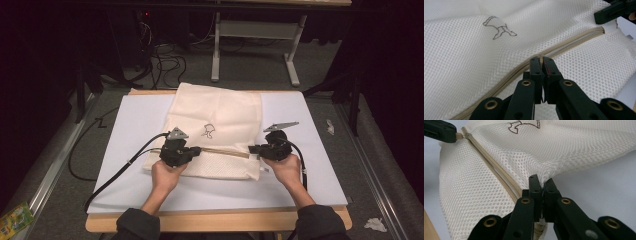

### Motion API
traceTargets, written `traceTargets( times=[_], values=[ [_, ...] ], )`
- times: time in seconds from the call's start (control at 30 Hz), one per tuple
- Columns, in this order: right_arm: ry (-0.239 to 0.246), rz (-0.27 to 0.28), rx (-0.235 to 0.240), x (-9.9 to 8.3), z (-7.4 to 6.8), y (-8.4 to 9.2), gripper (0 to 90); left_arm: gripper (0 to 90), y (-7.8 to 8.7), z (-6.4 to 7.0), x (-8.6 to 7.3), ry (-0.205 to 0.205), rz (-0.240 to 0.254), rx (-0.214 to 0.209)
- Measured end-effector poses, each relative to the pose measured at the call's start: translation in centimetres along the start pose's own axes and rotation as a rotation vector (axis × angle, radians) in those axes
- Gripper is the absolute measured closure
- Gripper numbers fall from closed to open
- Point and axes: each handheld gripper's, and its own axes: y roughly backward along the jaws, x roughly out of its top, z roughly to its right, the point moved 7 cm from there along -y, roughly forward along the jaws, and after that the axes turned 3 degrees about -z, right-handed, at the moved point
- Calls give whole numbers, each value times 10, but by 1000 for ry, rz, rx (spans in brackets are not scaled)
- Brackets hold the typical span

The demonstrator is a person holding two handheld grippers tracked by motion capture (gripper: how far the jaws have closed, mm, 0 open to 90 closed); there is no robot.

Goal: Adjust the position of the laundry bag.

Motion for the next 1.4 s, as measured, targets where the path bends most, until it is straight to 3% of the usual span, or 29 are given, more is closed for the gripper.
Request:
traceTargets(
  times=[0.27, 0.53, 0.87, 1.23, 1.4],
  values=[
    [1, -6, 2, -2, 2, -1, 892, 873, 3, -2, 3, 15, 8, 1],
    [-7, -7, 9, -2, 3, 0, 892, 873, 4, 0, 2, -6, 5, 6],
    [-6, -22, -13, 1, 6, 3, 892, 873, 20, -14, 5, 11, 21, 30],
    [-7, -12, -15, 1, 7, 3, 892, 873, 19, -14, 3, 16, 26, 29],
    [9, -13, -31, 1, 9, 5, 892, 873, 21, -21, 1, 29, 27, 48]
  ],
)
